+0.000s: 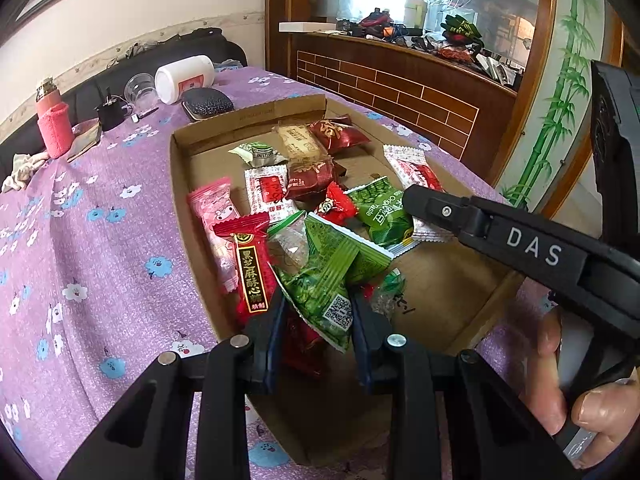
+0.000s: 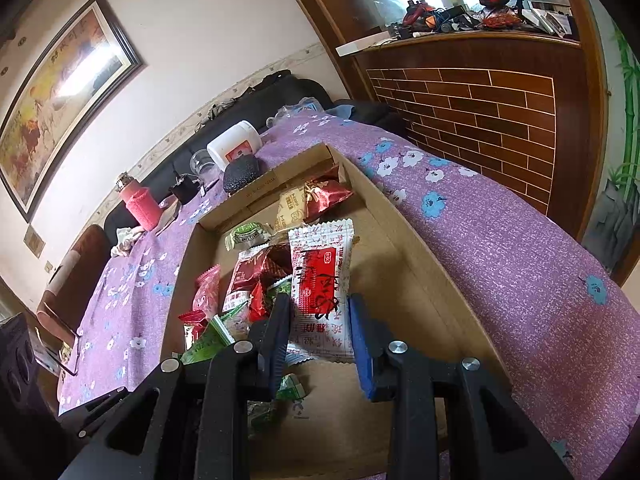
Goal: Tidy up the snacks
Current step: 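Lower both snacks into the box and open both grippers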
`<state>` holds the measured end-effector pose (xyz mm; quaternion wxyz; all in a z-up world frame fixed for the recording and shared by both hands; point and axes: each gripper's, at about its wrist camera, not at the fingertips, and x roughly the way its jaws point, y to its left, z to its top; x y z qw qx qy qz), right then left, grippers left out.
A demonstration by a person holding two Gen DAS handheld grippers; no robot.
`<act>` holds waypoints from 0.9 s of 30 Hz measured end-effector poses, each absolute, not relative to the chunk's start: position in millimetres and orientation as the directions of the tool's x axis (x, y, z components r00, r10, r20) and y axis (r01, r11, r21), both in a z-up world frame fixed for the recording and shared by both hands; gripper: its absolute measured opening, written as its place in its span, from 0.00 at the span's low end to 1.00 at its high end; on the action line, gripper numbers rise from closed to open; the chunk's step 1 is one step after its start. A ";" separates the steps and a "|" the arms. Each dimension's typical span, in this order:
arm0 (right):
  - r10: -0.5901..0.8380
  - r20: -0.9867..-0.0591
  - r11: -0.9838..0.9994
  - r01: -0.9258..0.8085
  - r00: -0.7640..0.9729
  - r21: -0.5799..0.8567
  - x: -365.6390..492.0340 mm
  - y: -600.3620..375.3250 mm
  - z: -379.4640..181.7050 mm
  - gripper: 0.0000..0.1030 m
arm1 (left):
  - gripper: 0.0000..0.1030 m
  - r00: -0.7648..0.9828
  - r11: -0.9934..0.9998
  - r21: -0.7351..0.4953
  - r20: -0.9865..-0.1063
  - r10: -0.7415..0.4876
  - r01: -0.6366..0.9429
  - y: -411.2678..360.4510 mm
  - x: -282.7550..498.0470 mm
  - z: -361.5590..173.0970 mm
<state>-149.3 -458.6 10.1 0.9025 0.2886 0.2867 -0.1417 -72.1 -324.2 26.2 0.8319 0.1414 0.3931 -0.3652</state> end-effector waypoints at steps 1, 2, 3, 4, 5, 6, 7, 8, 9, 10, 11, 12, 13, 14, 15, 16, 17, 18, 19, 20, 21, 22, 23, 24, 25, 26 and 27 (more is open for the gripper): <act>-0.090 -0.600 0.793 0.422 0.795 0.439 -149.2 -458.6 10.3 0.31 | 0.28 0.424 0.693 -0.051 -0.757 -0.496 0.719 -324.3 -72.1 26.2; -0.091 -0.601 0.794 0.422 0.794 0.438 -148.6 -459.0 10.5 0.31 | 0.28 0.426 0.693 -0.049 -0.757 -0.496 0.720 -324.4 -72.2 26.2; -0.092 -0.602 0.794 0.423 0.793 0.436 -148.5 -459.0 10.4 0.31 | 0.28 0.427 0.692 -0.046 -0.757 -0.495 0.720 -324.6 -72.3 26.1; -0.093 -0.604 0.794 0.424 0.792 0.435 -148.3 -459.0 10.2 0.31 | 0.28 0.428 0.691 -0.044 -0.756 -0.495 0.721 -325.5 -73.1 25.8; -0.094 -0.605 0.795 0.425 0.791 0.433 -148.2 -459.0 10.0 0.31 | 0.28 0.430 0.691 -0.040 -0.756 -0.494 0.722 -325.7 -73.3 25.8; -0.094 -0.606 0.795 0.426 0.790 0.432 -148.2 -459.0 9.9 0.31 | 0.28 0.432 0.690 -0.038 -0.755 -0.493 0.723 -326.0 -73.7 25.7; -0.096 -0.608 0.795 0.428 0.788 0.430 -147.8 -458.8 9.9 0.31 | 0.28 0.434 0.690 -0.035 -0.755 -0.492 0.723 -326.3 -74.3 25.6; -0.097 -0.609 0.796 0.429 0.787 0.428 -146.7 -458.8 9.9 0.31 | 0.28 0.434 0.690 -0.034 -0.755 -0.492 0.723 -326.4 -74.1 25.7; -0.098 -0.611 0.796 0.430 0.786 0.426 -146.6 -458.9 9.8 0.31 | 0.28 0.432 0.690 -0.036 -0.755 -0.493 0.723 -326.3 -74.3 25.6; -0.099 -0.611 0.796 0.431 0.785 0.425 -146.4 -458.9 9.7 0.31 | 0.28 0.432 0.690 -0.036 -0.755 -0.493 0.723 -326.3 -74.2 25.7; -0.099 -0.613 0.796 0.432 0.784 0.424 -146.3 -459.0 9.6 0.31 | 0.28 0.433 0.691 -0.036 -0.755 -0.493 0.722 -326.3 -74.1 25.8; -0.100 -0.614 0.797 0.433 0.783 0.422 -146.4 -458.8 9.6 0.31 | 0.28 0.433 0.690 -0.036 -0.755 -0.493 0.722 -326.5 -73.9 25.7; -0.101 -0.615 0.797 0.434 0.782 0.420 -146.3 -458.7 9.7 0.31 | 0.28 0.432 0.690 -0.036 -0.755 -0.493 0.723 -326.4 -74.3 25.7; -0.102 -0.616 0.797 0.435 0.781 0.419 -146.4 -458.7 9.8 0.31 | 0.29 0.433 0.689 -0.035 -0.755 -0.492 0.723 -326.6 -74.3 25.6; -0.103 -0.617 0.797 0.435 0.780 0.418 -146.0 -458.6 9.7 0.31 | 0.30 0.433 0.689 -0.034 -0.755 -0.492 0.724 -326.9 -74.7 26.0; -0.103 -0.617 0.798 0.436 0.780 0.417 -145.9 -458.6 9.7 0.31 | 0.32 0.433 0.688 -0.032 -0.755 -0.492 0.725 -327.1 -75.1 26.2; -0.103 -0.617 0.797 0.436 0.780 0.418 -145.8 -458.4 9.8 0.31 | 0.36 0.436 0.687 -0.029 -0.753 -0.492 0.726 -327.2 -75.3 26.6; -0.103 -0.617 0.797 0.436 0.780 0.417 -145.8 -458.4 9.8 0.31 | 0.38 0.440 0.687 -0.025 -0.751 -0.493 0.726 -327.2 -76.1 27.2; -0.104 -0.617 0.797 0.436 0.780 0.417 -145.7 -458.4 9.8 0.31 | 0.39 0.446 0.687 -0.021 -0.746 -0.494 0.726 -326.8 -76.9 28.0; -0.104 -0.618 0.798 0.436 0.779 0.416 -145.7 -458.4 9.8 0.31 | 0.40 0.453 0.687 -0.014 -0.742 -0.494 0.726 -326.7 -77.7 28.7; -0.106 -0.620 0.798 0.439 0.778 0.413 -145.4 -458.6 10.0 0.31 | 0.41 0.458 0.687 -0.008 -0.740 -0.493 0.726 -326.8 -78.8 29.0; -0.109 -0.621 0.799 0.441 0.776 0.410 -145.3 -458.3 10.2 0.31 | 0.41 0.463 0.687 -0.001 -0.738 -0.491 0.727 -327.3 -79.6 29.0; -0.111 -0.622 0.799 0.442 0.775 0.408 -145.8 -458.0 10.1 0.31 | 0.42 0.465 0.686 0.003 -0.737 -0.491 0.728 -327.6 -79.8 29.2; -0.112 -0.622 0.800 0.442 0.775 0.406 -146.3 -457.9 10.2 0.31 | 0.43 0.466 0.684 0.004 -0.735 -0.493 0.729 -327.7 -80.0 29.6; -0.114 -0.623 0.801 0.442 0.774 0.403 -147.0 -457.7 10.4 0.31 | 0.44 0.467 0.683 0.006 -0.734 -0.493 0.730 -327.7 -81.1 29.7; -0.115 -0.623 0.802 0.442 0.774 0.401 -146.9 -457.0 10.7 0.31 | 0.47 0.470 0.683 0.007 -0.731 -0.494 0.730 -327.5 -80.8 30.3; -0.118 -0.625 0.804 0.443 0.772 0.396 -147.3 -456.6 10.9 0.31 | 0.48 0.472 0.683 0.008 -0.729 -0.495 0.730 -327.4 -81.7 30.5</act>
